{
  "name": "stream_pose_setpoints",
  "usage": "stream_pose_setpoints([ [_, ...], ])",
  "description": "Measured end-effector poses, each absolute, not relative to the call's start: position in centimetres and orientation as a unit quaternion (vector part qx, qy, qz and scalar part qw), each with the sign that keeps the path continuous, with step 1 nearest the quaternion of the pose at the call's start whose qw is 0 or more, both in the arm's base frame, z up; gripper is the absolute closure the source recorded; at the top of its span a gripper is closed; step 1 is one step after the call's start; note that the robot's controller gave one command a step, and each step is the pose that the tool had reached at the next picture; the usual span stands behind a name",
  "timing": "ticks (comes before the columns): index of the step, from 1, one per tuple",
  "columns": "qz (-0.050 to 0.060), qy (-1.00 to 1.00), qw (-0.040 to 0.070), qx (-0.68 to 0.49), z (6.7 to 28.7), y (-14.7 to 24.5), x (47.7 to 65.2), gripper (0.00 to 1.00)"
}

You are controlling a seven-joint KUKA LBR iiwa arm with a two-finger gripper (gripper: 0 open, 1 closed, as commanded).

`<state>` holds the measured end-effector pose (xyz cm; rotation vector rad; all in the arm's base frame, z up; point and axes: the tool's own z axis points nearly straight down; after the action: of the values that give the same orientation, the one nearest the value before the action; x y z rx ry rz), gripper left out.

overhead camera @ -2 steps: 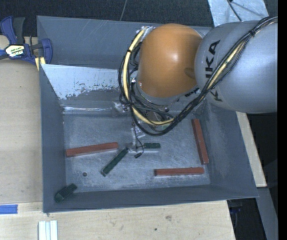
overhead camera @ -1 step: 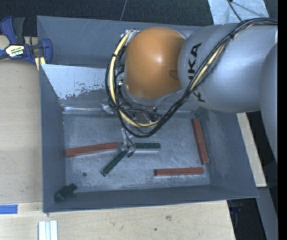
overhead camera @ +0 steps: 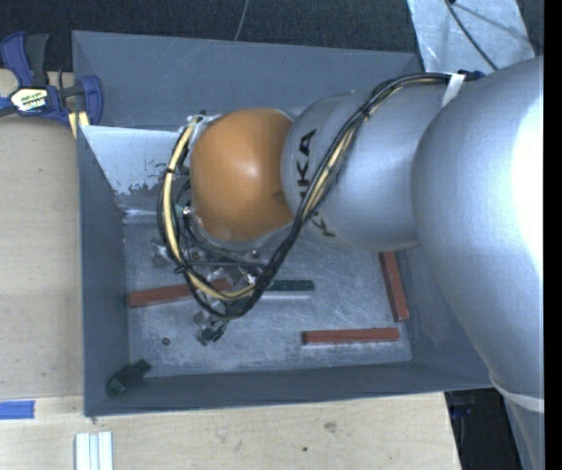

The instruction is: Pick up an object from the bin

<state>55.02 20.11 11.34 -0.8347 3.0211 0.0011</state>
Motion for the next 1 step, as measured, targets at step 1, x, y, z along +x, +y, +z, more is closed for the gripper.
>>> stream_pose_setpoints([
  [1, 0.000, 0.960, 0.005, -0.281, 7.30, 11.11, 53.53, 1.00],
])
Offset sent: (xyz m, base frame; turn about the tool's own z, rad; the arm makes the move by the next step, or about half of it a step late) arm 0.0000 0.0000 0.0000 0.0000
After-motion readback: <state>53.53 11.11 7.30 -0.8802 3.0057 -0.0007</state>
